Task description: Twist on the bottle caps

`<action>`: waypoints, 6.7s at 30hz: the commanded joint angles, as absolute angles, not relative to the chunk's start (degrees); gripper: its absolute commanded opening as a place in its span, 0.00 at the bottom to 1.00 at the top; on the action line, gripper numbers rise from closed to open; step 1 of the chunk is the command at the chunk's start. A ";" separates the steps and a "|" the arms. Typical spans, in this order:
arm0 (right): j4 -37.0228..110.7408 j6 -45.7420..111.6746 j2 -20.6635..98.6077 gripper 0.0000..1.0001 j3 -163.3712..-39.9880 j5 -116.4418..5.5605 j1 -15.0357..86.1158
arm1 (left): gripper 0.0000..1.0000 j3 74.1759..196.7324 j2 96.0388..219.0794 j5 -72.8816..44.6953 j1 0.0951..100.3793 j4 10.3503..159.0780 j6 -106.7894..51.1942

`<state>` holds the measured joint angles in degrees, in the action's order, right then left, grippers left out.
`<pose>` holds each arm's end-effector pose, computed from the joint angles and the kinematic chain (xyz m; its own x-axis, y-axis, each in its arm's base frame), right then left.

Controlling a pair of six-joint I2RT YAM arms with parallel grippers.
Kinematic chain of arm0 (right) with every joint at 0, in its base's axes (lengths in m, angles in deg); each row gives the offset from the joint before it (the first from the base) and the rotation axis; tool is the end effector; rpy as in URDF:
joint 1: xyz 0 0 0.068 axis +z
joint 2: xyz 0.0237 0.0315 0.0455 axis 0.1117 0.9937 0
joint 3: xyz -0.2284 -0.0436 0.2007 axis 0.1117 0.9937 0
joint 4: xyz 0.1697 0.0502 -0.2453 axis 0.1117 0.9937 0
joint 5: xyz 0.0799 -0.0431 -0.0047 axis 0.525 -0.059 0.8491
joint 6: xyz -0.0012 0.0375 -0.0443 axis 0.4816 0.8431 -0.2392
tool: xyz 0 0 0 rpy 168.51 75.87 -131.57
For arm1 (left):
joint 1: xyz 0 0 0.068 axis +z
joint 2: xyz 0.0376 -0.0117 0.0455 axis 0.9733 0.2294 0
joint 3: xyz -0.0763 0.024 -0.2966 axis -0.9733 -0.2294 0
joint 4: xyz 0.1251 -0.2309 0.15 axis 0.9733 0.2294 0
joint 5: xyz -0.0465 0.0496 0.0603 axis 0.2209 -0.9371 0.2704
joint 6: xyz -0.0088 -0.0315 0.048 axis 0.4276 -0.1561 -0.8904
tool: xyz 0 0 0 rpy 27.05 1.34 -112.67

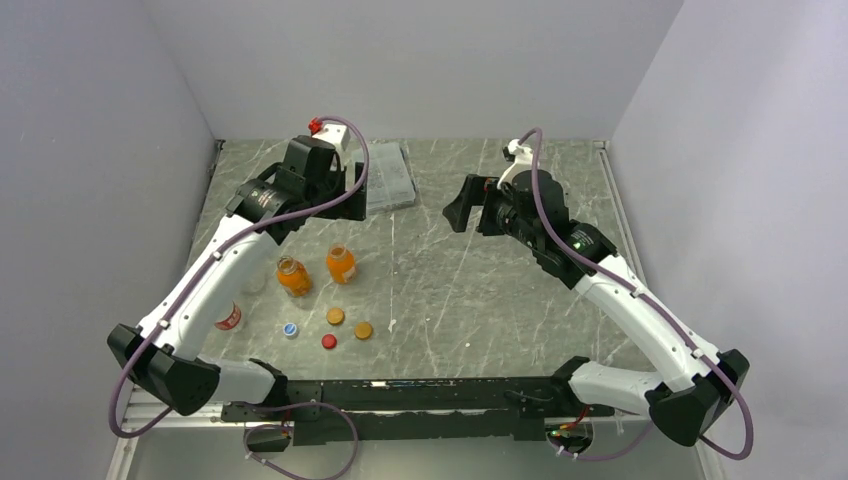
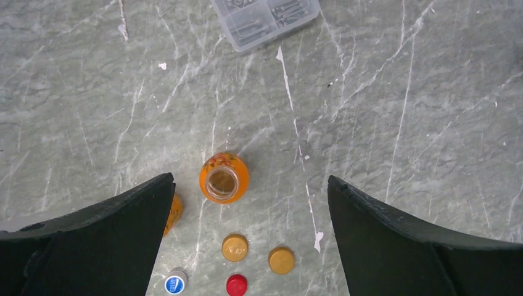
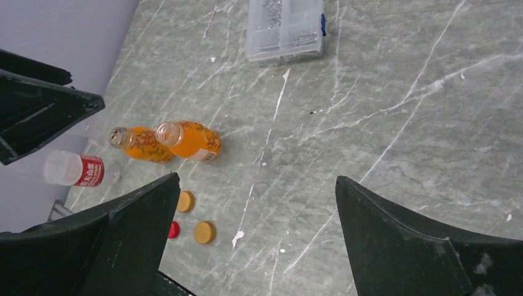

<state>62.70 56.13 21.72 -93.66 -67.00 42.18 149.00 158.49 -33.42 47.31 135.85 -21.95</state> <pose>0.2275 0.1604 0.4166 -0.5365 0.2279 -0.8125 -0.3047 0.8456 0.4384 0.2760 -0.1464 0.4372 -0.6362 0.0215 -0.7712 0.1709 0.9787 -0.1138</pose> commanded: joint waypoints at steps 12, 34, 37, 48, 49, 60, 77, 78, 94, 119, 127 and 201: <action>58.73 53.19 29.40 1.00 -96.09 -68.28 47.39 | 0.99 152.06 149.87 -34.80 47.29 135.87 -24.17; 64.91 42.50 76.02 0.94 -133.96 -72.96 65.16 | 0.99 159.82 142.18 -42.95 47.29 141.32 -24.89; 66.55 41.71 80.21 0.94 -137.98 -73.29 65.45 | 0.99 160.17 141.38 -43.94 47.29 141.20 -25.04; 67.87 41.18 87.40 0.91 -142.05 -74.38 66.35 | 0.99 160.51 140.39 -45.17 47.29 140.49 -24.92; 67.70 41.18 87.71 0.90 -142.06 -74.26 66.42 | 0.99 160.42 140.28 -45.16 47.29 140.32 -24.92; 67.89 42.03 90.45 0.69 -143.63 -75.37 66.84 | 0.99 158.62 140.01 -44.87 47.29 140.34 -24.70; 60.48 50.42 61.26 0.35 -117.51 -55.91 52.85 | 0.99 138.08 133.06 -17.59 47.32 121.04 -34.69; 60.40 50.94 58.43 0.35 -115.57 -54.85 51.70 | 0.99 136.63 132.58 -14.97 47.30 119.17 -35.37; 57.75 58.60 32.14 0.43 -104.84 -31.74 43.27 | 0.99 121.58 134.01 15.95 45.88 97.60 -48.30; 58.87 59.50 34.56 0.44 -109.37 -35.20 49.99 | 0.75 114.53 133.82 1.45 36.78 87.26 -56.76; 58.94 59.29 33.44 0.71 -109.05 -39.22 50.36 | 0.46 115.23 134.90 -0.52 36.79 87.37 -52.49; 52.49 50.59 70.11 0.38 -101.61 -79.67 79.77 | 0.44 130.10 132.67 -13.66 53.71 103.97 -41.01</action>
<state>51.86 50.25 72.28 -101.00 -79.31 80.74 130.09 132.68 -15.70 53.43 105.36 -38.36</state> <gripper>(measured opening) 0.444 0.648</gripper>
